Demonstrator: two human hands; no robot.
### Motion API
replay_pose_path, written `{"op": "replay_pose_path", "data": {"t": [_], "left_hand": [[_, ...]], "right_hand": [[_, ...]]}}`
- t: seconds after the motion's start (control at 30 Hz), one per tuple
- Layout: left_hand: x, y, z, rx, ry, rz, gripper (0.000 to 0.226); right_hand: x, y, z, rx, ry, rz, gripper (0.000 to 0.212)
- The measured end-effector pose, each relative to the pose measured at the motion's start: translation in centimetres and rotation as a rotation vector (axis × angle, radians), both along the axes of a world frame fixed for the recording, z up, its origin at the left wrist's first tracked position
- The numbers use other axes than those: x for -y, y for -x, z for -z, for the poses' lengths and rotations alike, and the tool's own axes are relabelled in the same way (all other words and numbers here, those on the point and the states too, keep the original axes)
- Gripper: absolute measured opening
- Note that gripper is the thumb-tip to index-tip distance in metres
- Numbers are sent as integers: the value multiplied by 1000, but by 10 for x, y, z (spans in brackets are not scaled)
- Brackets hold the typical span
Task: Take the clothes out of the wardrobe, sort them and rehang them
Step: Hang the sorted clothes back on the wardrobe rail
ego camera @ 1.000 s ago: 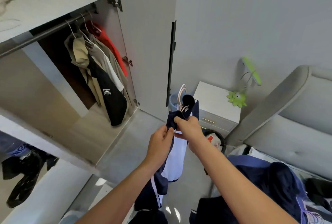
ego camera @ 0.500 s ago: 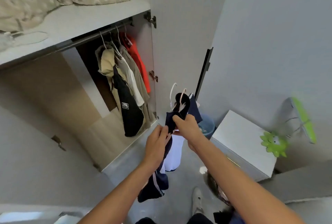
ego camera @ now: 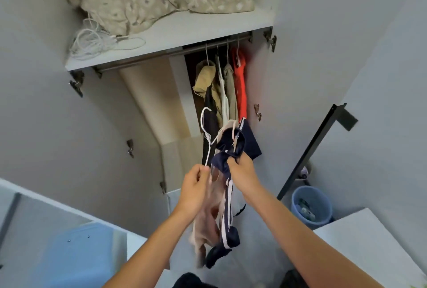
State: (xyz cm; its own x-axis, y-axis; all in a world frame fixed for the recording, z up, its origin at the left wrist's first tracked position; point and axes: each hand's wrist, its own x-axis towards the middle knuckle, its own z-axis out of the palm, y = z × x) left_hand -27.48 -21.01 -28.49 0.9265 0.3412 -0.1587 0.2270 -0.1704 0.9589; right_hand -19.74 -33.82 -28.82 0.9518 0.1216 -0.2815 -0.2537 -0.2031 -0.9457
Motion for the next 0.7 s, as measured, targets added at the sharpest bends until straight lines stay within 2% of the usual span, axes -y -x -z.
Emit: {"op": "replay_pose_path", "data": {"t": [0.13,0.27,0.33,0.7], "left_hand": [[-19,11,5,-4,-81,-118,37],[-33,18,10,8,-110,-214,39],[-39,19,10,7,-111,-248,37],[-94,-24,32,47,-53,-331,39]], "right_hand": [[-21,-10,11,9,81,-98,6],[-40,-13,11,74,160,-175,27],[-48,-14,12,84,188,-196,30],[-107,-51,19,133,294,-310,19]]}}
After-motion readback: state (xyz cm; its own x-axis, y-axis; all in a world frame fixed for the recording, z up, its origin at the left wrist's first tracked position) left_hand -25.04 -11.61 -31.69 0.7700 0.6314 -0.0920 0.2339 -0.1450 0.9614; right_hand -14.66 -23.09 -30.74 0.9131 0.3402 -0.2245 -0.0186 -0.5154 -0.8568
